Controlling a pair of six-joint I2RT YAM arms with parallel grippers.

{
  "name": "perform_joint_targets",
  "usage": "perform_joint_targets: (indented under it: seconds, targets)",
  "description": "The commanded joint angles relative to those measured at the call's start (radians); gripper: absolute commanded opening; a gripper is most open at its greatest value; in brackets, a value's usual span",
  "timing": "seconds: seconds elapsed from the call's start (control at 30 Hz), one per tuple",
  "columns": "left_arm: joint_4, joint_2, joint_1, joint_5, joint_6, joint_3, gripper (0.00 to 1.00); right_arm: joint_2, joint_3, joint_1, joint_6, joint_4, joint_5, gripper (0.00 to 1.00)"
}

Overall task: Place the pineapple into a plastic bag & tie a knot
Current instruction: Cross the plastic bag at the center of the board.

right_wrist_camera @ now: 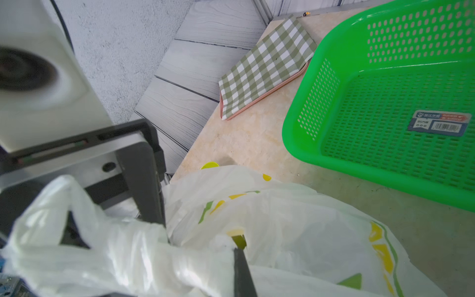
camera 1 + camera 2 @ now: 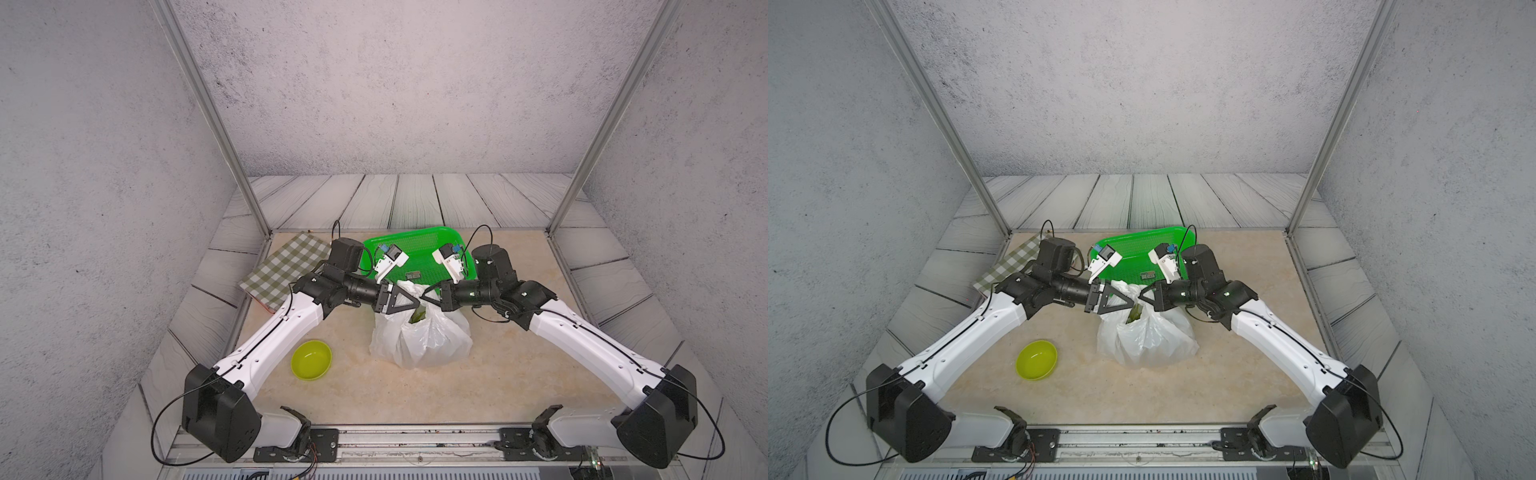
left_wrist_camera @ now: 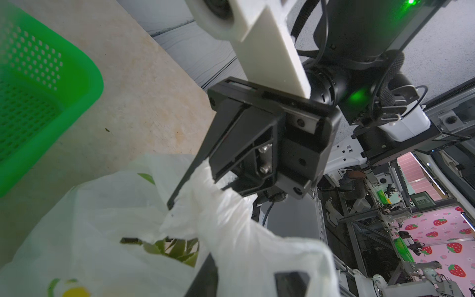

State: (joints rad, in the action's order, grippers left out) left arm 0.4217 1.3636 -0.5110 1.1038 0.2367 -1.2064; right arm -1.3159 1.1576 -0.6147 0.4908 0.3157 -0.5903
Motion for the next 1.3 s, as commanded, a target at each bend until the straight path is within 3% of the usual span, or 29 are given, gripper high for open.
perform_joint_targets:
  seconds: [0.0,0.4,0.73,0.93,1.27]
  targets:
    - [0.002,-0.027,0.002,-0.011,0.010,0.017,0.33,0.040,-0.017,-0.008,0.095,-0.113,0.053,0.00]
    - [-0.200,-0.075,-0.031,-0.034,0.157,0.126,0.29,0.073,-0.095,-0.056,0.283,-0.349,0.086,0.00]
    - [-0.333,-0.100,-0.101,-0.178,0.240,0.171,0.31,0.046,-0.116,-0.077,0.381,-0.480,0.091,0.00]
    - [-0.389,-0.153,-0.101,-0.234,0.250,0.233,0.45,0.031,-0.154,-0.077,0.418,-0.562,0.043,0.00]
    - [-0.469,-0.279,-0.104,-0.303,0.309,0.355,0.51,0.021,-0.135,-0.076,0.428,-0.609,0.065,0.00]
